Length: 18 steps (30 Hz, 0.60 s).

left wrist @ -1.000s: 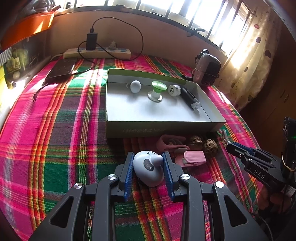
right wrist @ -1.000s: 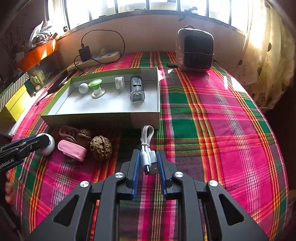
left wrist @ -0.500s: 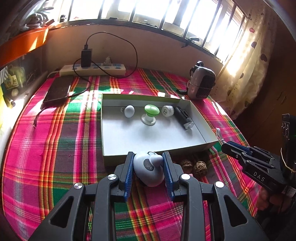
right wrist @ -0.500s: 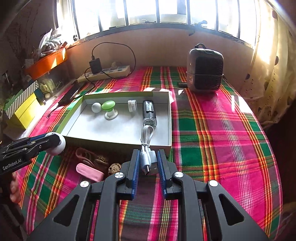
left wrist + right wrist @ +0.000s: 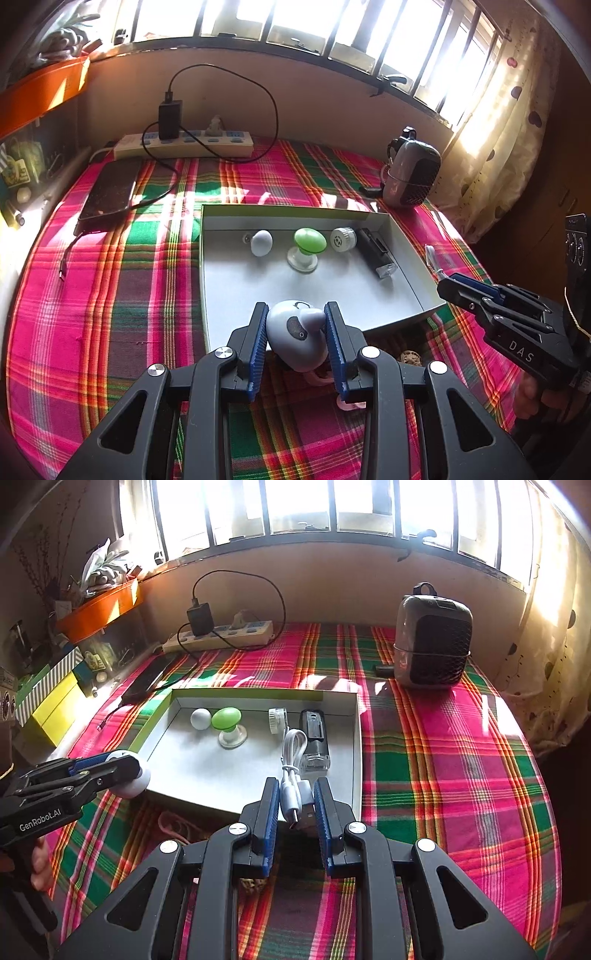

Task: Organize objects
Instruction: 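Carry the grey massager and white cable up over the box lid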

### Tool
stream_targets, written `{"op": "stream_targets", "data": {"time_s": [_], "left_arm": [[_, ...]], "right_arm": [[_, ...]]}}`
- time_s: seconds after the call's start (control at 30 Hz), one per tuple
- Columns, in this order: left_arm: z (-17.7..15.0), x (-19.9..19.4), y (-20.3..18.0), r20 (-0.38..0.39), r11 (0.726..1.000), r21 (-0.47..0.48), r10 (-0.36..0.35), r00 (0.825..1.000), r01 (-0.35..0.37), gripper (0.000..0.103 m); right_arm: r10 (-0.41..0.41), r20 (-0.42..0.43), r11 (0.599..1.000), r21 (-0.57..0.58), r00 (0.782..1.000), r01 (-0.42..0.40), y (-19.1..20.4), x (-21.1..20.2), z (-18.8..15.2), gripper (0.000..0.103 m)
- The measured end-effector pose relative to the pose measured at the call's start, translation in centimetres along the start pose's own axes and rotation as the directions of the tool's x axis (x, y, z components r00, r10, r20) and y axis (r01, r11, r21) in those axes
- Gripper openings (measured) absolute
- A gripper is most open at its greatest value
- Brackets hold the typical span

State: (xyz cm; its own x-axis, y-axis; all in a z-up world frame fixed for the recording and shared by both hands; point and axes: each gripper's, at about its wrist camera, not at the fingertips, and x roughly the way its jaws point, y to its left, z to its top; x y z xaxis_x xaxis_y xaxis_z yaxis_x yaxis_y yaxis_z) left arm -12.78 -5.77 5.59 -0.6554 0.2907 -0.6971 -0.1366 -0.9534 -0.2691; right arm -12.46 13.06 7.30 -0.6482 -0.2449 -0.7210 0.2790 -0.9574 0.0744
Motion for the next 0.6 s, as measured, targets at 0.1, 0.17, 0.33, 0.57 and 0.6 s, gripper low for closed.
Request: {"op": "stream_targets", "data": {"time_s": [0.1, 0.17, 0.33, 0.57, 0.6], "left_arm": [[0.4, 0.5, 0.3, -0.004, 1.000, -0.008, 0.004, 1.000, -0.004, 0.028], [0.7, 0.9, 0.4, -0.007, 1.000, -0.011, 0.011, 1.000, -0.011, 0.028], [1.4, 2.0, 0.8, -0.017, 1.000, -0.014, 0.019, 1.000, -0.020, 0.028], [2.5, 4.1, 1.3, -0.037, 0.999, -0.022, 0.027, 0.999, -0.028, 0.028], [2.6, 4.4, 1.4, -0.041, 0.999, -0.022, 0.028, 0.999, -0.028, 0.028]], "right_arm": [[0.018, -0.011, 1.000, -0.009, 1.000, -0.018, 0.3, 0.8, 0.5, 0.020], [0.030, -0.017, 0.999, -0.012, 0.999, -0.030, 0.4, 1.5, 0.9, 0.020], [0.061, -0.044, 0.997, -0.037, 0.997, -0.063, 1.0, 3.5, 1.8, 0.020], [0.085, -0.089, 0.994, -0.064, 0.992, -0.091, 1.5, 6.0, 3.1, 0.020], [0.087, -0.095, 0.993, -0.068, 0.992, -0.093, 1.7, 6.3, 3.2, 0.020]]}}
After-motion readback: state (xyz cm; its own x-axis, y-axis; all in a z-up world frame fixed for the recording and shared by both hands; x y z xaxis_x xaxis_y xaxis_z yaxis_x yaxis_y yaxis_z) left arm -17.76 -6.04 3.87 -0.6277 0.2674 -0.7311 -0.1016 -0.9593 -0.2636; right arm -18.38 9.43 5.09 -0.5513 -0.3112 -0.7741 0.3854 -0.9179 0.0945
